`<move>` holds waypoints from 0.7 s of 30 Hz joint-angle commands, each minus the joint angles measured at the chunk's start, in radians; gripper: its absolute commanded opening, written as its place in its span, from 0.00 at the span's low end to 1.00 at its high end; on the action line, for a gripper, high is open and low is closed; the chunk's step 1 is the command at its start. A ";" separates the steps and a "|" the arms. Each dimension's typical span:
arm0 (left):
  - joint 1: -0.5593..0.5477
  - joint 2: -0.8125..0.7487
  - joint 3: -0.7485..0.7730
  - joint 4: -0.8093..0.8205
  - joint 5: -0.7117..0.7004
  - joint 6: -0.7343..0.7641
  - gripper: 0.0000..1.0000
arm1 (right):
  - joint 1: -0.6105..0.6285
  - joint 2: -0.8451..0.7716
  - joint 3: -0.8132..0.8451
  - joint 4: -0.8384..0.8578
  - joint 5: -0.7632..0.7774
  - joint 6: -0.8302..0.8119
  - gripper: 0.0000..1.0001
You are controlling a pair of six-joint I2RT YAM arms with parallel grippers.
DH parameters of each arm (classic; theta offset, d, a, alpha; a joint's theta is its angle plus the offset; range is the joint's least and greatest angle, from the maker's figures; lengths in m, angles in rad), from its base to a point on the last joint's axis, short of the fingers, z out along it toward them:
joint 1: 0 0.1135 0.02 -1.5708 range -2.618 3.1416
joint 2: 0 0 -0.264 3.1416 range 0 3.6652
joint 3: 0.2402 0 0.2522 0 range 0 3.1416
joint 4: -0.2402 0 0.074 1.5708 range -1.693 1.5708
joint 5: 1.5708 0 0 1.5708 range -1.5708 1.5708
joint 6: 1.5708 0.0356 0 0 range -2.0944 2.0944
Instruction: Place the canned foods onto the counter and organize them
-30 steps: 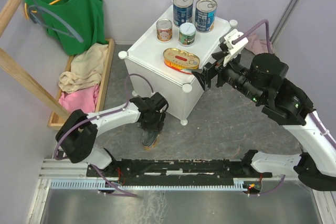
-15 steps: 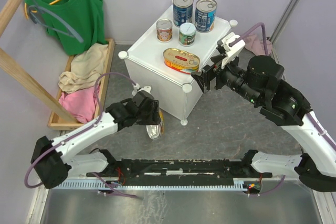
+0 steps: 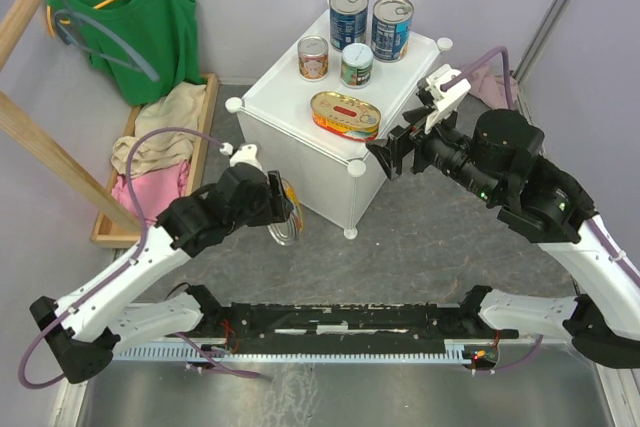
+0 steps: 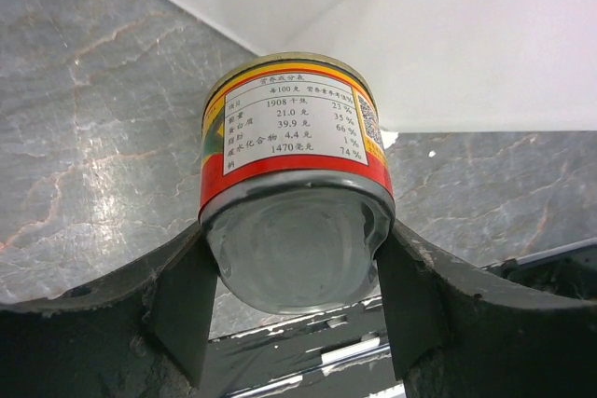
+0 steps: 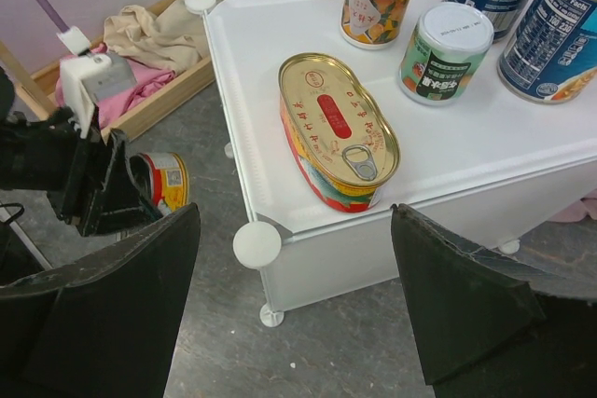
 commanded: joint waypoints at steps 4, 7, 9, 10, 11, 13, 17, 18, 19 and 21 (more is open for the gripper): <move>0.003 -0.041 0.220 -0.017 -0.094 -0.019 0.03 | 0.003 -0.021 -0.002 0.046 0.001 0.019 0.90; 0.004 -0.031 0.295 -0.041 -0.111 -0.002 0.03 | 0.003 -0.026 -0.010 0.047 0.007 0.019 0.90; 0.003 -0.024 0.342 -0.056 -0.121 0.007 0.03 | 0.003 -0.029 -0.017 0.048 0.016 0.020 0.90; 0.003 -0.019 0.366 -0.063 -0.125 0.011 0.03 | 0.003 -0.030 -0.020 0.048 0.020 0.019 0.90; 0.004 -0.013 0.389 -0.071 -0.128 0.017 0.03 | 0.003 -0.031 -0.023 0.048 0.024 0.018 0.90; 0.004 0.005 0.448 -0.094 -0.135 0.028 0.03 | 0.003 -0.032 -0.027 0.048 0.029 0.016 0.90; 0.004 0.037 0.546 -0.122 -0.162 0.052 0.03 | 0.003 -0.036 -0.031 0.054 0.037 0.018 0.90; 0.003 0.046 0.569 -0.125 -0.167 0.060 0.03 | 0.003 -0.038 -0.030 0.056 0.037 0.019 0.90; 0.004 0.060 0.599 -0.129 -0.174 0.071 0.03 | 0.003 -0.039 -0.031 0.057 0.037 0.021 0.90; 0.003 0.083 0.636 -0.136 -0.183 0.088 0.03 | 0.003 -0.040 -0.030 0.058 0.036 0.024 0.90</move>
